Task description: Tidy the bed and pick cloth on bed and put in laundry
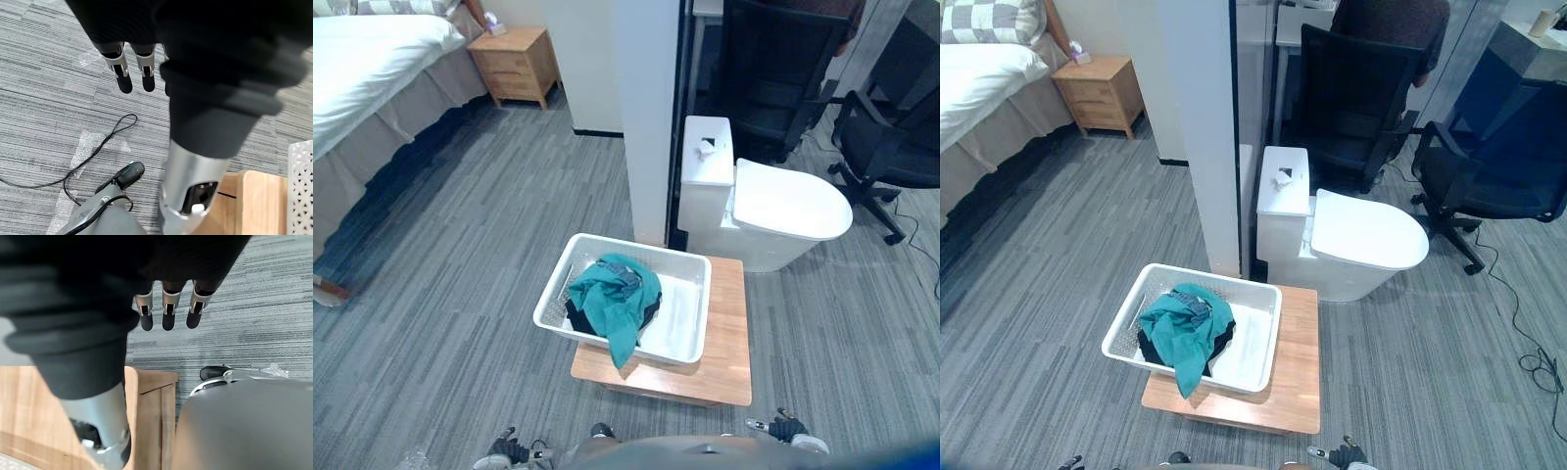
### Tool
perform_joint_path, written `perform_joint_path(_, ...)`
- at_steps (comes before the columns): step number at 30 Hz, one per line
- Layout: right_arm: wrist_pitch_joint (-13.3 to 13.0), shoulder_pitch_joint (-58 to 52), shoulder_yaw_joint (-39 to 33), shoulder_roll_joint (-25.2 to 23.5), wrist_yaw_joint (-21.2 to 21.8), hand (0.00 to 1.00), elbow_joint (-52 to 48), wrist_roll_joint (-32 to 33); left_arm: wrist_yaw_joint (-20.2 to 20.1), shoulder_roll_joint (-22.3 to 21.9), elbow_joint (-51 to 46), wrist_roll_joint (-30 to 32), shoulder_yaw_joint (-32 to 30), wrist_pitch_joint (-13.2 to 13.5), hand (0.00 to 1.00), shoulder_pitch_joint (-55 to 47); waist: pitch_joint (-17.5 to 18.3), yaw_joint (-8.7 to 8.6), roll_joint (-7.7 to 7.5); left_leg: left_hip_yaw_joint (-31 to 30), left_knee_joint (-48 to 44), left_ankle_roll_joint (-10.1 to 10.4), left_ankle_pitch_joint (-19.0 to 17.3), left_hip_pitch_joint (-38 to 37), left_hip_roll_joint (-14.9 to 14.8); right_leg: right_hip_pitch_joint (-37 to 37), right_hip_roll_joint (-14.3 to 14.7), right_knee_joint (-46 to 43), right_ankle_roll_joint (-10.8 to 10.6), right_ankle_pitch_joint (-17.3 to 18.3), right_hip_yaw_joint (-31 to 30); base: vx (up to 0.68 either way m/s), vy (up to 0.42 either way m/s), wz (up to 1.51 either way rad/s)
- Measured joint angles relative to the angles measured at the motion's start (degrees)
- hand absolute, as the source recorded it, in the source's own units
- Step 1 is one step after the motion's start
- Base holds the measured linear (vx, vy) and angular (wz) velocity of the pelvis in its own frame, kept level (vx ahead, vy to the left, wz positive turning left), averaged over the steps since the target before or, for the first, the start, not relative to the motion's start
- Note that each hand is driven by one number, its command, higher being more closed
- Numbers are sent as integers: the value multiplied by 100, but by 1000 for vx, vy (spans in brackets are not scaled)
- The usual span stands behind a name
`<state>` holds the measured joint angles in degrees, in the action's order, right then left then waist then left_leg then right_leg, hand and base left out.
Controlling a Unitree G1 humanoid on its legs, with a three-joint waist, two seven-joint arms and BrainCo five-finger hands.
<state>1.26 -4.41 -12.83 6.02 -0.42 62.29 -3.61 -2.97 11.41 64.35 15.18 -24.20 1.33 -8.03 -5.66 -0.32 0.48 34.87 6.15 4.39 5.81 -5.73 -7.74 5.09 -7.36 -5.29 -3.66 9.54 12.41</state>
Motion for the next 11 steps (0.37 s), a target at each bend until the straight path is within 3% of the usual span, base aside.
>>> perform_joint_path(7,40,-102,-47,-22,-11,0,5,40,85,13,-8,1,7,-60,0,-59,69,-13,-41,-86,-1,-33,-14,101,-2,-26,0,37,-55,33,-61,-71,14,7)
perform_joint_path(11,46,-99,-229,-176,-10,0,7,115,85,11,-9,-2,8,-96,0,-3,55,-15,-169,-71,-2,-92,-92,129,110,-57,-88,45,-139,-12,-85,44,44,-1)
